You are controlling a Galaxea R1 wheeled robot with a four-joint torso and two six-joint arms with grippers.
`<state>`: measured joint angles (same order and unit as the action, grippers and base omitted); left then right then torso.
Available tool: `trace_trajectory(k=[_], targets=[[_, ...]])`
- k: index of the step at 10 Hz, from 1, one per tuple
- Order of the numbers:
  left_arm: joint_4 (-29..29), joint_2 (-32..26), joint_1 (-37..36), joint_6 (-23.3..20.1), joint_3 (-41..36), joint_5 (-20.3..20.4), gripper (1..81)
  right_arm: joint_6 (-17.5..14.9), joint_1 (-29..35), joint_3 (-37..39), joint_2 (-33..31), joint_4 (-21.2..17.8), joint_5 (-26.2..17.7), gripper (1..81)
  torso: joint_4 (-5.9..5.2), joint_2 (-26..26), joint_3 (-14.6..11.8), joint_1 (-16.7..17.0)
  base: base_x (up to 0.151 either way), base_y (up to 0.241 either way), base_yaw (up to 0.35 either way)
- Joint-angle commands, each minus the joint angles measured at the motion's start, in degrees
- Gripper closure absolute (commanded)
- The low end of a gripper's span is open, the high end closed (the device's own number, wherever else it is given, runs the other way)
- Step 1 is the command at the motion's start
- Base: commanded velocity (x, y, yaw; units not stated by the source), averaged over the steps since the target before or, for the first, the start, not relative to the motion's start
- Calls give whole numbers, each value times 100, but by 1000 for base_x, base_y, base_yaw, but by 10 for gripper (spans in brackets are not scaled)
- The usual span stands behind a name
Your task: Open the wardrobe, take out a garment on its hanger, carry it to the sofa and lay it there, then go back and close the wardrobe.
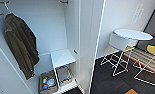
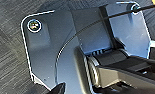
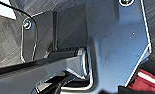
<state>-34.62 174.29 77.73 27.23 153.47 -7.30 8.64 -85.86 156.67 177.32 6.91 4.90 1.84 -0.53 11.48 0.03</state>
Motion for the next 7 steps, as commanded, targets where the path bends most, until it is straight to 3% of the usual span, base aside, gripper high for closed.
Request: trace_trajectory(k=[1, 7], targets=[[-53, 27, -219, -8, -10, -307, 10, -21, 117, -41, 60, 12, -323, 10, 0, 0, 0, -3, 0, 0, 257], [-62, 45, -209, -8, 8, -307, 10, -21, 108, -41, 60, 3, -332, 10, 0, 0, 0, -3, 0, 0, 242]])
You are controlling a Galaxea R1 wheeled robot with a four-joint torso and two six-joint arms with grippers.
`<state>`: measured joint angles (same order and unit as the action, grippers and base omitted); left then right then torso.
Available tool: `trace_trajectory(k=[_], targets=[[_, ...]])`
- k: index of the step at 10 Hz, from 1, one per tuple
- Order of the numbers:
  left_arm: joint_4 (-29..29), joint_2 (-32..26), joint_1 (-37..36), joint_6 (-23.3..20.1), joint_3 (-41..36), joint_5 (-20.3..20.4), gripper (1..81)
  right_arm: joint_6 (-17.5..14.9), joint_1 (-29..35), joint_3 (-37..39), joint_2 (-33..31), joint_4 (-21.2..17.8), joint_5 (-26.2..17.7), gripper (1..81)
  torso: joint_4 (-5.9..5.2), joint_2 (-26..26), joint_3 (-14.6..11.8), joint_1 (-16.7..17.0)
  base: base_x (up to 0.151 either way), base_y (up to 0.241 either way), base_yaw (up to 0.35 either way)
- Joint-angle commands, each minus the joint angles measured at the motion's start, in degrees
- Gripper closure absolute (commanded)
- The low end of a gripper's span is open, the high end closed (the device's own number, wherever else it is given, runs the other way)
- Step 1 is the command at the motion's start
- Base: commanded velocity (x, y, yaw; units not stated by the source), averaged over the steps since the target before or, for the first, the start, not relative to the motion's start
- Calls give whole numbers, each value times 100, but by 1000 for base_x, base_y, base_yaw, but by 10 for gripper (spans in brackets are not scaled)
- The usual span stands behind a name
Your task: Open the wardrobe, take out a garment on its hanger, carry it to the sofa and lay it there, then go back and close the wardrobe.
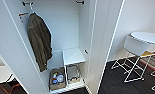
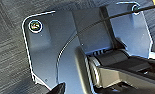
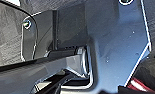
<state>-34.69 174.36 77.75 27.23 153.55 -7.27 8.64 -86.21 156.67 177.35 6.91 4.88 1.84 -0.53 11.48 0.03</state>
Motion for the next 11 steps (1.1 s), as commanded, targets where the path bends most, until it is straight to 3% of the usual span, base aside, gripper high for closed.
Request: trace_trajectory(k=[1, 11], targets=[[-47, 46, -212, -8, -1, -311, 10, -21, 134, -41, 58, 3, -329, 10, 0, 0, 0, -3, 0, 0, 214], [-37, -24, -212, 1, -1, -249, 10, -21, 152, -41, 66, 12, -365, 10, 0, 0, 0, -3, 0, 0, 183]])
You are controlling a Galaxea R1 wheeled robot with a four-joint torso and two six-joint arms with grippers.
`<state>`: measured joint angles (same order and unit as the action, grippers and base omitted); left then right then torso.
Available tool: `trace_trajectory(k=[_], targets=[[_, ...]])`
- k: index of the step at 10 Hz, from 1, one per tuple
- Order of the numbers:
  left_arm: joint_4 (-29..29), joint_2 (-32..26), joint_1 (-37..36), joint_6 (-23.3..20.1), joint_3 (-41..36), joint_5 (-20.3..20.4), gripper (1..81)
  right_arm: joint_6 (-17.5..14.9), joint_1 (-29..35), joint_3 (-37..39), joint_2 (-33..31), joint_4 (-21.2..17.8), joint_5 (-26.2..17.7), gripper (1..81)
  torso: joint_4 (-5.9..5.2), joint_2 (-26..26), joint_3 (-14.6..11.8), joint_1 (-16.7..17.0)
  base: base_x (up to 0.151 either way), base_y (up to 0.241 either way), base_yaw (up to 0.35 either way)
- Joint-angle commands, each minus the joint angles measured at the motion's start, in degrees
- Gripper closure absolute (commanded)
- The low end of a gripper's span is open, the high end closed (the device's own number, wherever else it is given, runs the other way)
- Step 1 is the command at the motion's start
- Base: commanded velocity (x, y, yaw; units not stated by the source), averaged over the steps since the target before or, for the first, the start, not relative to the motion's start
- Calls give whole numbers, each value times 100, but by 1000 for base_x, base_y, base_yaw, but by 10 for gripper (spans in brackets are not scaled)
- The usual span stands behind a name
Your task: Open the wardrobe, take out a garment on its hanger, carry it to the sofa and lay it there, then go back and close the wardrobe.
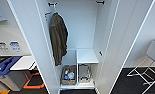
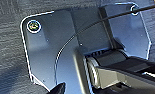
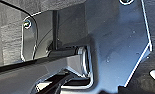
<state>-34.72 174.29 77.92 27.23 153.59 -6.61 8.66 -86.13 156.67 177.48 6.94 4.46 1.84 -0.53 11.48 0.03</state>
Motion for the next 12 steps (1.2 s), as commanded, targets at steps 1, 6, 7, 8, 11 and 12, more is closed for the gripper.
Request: trace_trajectory(k=[1, 6, 7, 8, 11, 12], targets=[[-26, -17, -229, 1, -4, -315, 10, -22, 144, -41, 53, 9, -323, 10, 0, 0, 0, -3, 0, 0, 0], [44, -17, -229, 28, -4, -306, 10, -22, 179, -24, 53, -8, -349, 10, 0, 0, 0, -3, 0, 0, 0], [44, -17, -220, 28, -4, -315, 10, -22, 205, -15, 44, 1, -358, 10, 0, 0, 0, -3, 0, 0, 0], [44, -17, -185, 28, -4, -306, 10, -22, 197, -15, 35, 1, -367, 10, 0, 0, 0, -3, 0, 0, 0], [53, -8, -88, 36, -4, -297, 10, -22, 187, -6, 27, 1, -376, 10, 0, 2, 0, -3, 48, 0, 0], [53, -8, -79, 36, -4, -297, 10, -22, 187, -6, 27, 1, -376, 10, 0, -5, -2, -3, 78, 0, 0]])
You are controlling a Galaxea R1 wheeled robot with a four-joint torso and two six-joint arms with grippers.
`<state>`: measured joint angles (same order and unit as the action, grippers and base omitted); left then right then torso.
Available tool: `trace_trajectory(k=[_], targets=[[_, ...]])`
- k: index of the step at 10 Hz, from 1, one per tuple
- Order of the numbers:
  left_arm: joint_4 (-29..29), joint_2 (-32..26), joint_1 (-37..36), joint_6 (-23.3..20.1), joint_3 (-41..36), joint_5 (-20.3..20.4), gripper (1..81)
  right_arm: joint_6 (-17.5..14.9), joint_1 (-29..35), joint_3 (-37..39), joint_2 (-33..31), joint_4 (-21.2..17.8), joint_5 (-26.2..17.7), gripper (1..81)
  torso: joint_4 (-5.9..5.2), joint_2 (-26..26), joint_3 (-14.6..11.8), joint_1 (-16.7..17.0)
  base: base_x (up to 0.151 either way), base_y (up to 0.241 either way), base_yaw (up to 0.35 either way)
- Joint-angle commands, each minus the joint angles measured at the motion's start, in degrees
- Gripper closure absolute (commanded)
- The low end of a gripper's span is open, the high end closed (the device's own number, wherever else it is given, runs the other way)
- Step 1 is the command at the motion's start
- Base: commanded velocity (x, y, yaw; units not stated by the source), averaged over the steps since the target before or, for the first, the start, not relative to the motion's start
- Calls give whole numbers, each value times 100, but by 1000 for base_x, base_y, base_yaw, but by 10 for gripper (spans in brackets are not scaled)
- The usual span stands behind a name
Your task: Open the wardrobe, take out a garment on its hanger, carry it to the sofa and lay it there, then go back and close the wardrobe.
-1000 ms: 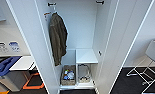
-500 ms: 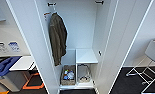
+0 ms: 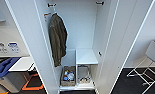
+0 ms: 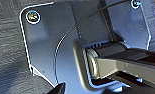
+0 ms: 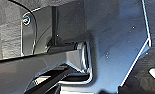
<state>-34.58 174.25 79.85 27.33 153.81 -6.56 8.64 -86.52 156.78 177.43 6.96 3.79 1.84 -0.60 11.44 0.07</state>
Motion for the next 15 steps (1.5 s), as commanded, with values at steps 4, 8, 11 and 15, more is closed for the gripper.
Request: trace_trajectory(k=[4, 8, 11, 15], targets=[[40, 5, -272, 27, -26, -302, 10, -21, 218, -17, 31, -11, -300, 10, 0, 2, 0, -8, 88, 0, 0], [31, 49, -272, 27, -26, -302, 10, -21, 244, -35, 49, -11, -300, 10, 0, 0, 0, -8, 95, 0, 0], [31, 49, -272, 27, -26, -294, 10, -21, 244, 9, 40, -11, -300, 10, 0, 0, 0, -8, 97, 0, 0], [40, 49, -228, 27, -26, -293, 10, -21, 270, 1, 49, -11, -300, 10, 0, 0, 0, -10, 93, 0, 0]])
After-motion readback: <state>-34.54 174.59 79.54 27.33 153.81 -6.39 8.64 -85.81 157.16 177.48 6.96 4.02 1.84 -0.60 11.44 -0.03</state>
